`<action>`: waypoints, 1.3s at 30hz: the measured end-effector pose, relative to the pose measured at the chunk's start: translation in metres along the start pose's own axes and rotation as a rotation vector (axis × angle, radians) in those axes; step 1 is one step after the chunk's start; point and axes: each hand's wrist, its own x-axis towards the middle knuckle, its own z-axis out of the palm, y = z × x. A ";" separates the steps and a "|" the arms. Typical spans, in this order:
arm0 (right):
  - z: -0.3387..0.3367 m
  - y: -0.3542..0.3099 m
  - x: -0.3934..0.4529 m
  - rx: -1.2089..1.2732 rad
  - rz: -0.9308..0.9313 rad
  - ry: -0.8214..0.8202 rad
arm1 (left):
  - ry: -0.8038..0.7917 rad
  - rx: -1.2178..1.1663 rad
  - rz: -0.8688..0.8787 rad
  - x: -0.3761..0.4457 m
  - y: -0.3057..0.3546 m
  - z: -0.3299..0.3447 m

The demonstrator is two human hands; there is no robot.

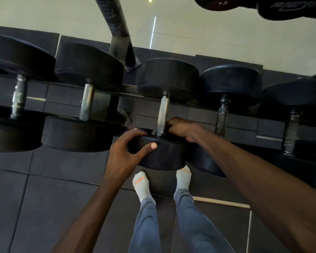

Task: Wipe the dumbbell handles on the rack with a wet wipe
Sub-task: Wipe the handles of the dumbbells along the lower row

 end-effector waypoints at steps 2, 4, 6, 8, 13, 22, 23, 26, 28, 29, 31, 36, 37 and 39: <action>-0.003 0.006 0.002 0.053 0.004 -0.062 | 0.002 -0.001 0.002 -0.001 0.000 0.000; -0.004 0.012 0.003 0.118 0.004 -0.097 | 0.002 0.006 0.006 0.000 -0.001 0.001; -0.005 0.015 0.003 0.169 0.000 -0.106 | 0.000 0.005 0.003 0.001 -0.002 0.001; -0.009 0.017 0.000 0.205 0.006 -0.118 | -0.004 -0.004 -0.003 0.001 -0.002 0.001; -0.028 0.004 -0.028 0.069 -0.164 -0.071 | 0.010 -0.038 -0.004 0.001 -0.001 0.000; 0.014 -0.065 -0.006 -1.106 -0.521 -0.052 | -0.020 0.020 0.029 0.004 0.004 -0.004; 0.012 -0.069 -0.011 -1.102 -0.515 -0.076 | -0.023 0.024 0.033 0.004 0.004 -0.004; 0.003 -0.072 -0.022 -1.078 -0.520 -0.098 | -0.023 0.021 0.041 0.003 0.005 -0.003; -0.006 -0.066 -0.029 -1.031 -0.478 -0.081 | -0.015 0.032 0.046 0.002 0.006 -0.004; -0.011 -0.060 -0.034 -0.967 -0.463 -0.053 | -0.014 0.042 0.052 0.003 0.006 -0.005; -0.023 -0.041 -0.043 -0.762 -0.446 0.046 | -0.013 0.054 0.072 0.002 0.011 -0.003; -0.037 0.021 -0.068 0.186 -0.380 0.266 | -0.060 0.119 0.157 0.000 0.041 0.017; -0.039 0.031 -0.074 0.312 -0.385 0.285 | -0.067 0.129 0.183 0.000 0.050 0.025; -0.046 0.051 -0.084 0.494 -0.407 0.261 | -0.073 0.143 0.240 0.002 0.067 0.044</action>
